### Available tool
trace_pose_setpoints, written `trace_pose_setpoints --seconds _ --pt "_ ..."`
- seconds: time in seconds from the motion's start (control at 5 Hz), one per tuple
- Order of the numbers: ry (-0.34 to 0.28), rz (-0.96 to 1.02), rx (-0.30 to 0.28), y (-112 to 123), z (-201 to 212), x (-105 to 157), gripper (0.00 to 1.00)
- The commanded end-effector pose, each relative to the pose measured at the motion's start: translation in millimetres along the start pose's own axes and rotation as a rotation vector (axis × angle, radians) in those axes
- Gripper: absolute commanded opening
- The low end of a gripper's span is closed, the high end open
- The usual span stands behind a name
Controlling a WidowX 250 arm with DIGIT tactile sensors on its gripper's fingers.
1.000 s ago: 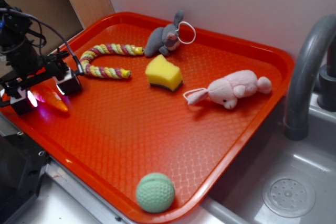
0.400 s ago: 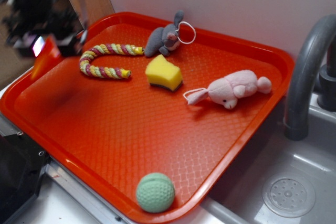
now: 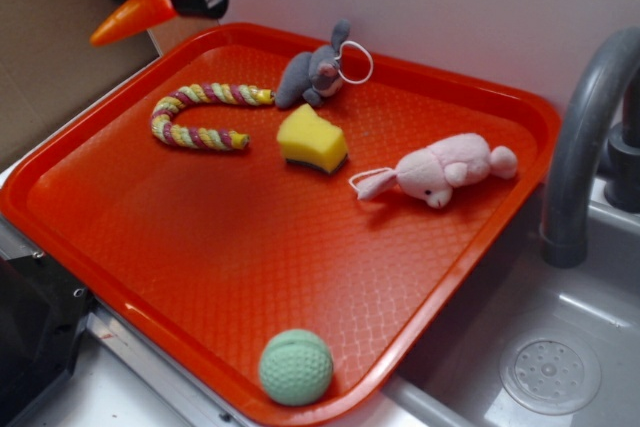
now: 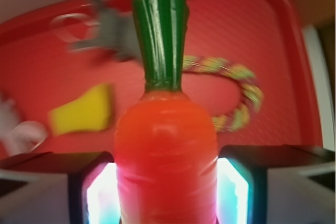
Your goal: Grab the carrot.
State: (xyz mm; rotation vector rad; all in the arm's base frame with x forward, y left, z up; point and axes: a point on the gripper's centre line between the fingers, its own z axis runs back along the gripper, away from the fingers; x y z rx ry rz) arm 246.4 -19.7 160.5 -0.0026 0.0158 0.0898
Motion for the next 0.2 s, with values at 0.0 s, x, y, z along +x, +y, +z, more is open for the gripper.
trace_pose_setpoints --seconds 0.0 --pt "-0.110 -0.525 0.040 -40.5 42.5 -51.9 0.00"
